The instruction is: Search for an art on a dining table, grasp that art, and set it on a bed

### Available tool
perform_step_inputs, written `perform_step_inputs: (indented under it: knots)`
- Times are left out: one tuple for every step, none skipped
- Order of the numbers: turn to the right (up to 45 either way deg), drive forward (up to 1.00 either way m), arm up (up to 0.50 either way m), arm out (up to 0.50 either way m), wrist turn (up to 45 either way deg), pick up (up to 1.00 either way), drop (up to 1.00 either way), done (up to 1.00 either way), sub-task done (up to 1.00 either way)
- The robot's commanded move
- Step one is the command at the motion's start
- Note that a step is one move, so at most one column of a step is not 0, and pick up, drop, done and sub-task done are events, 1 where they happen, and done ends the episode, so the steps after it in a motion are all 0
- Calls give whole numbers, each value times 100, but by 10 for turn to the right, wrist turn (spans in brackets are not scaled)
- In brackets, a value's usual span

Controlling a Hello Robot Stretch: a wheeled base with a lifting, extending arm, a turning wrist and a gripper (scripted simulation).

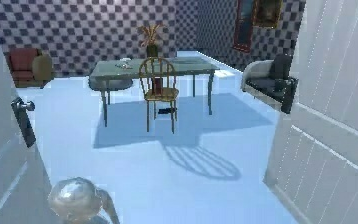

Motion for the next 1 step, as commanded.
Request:
perform_step_inputs:
  knots:
    - [-120,0,0,0,0,0,0,0,0]
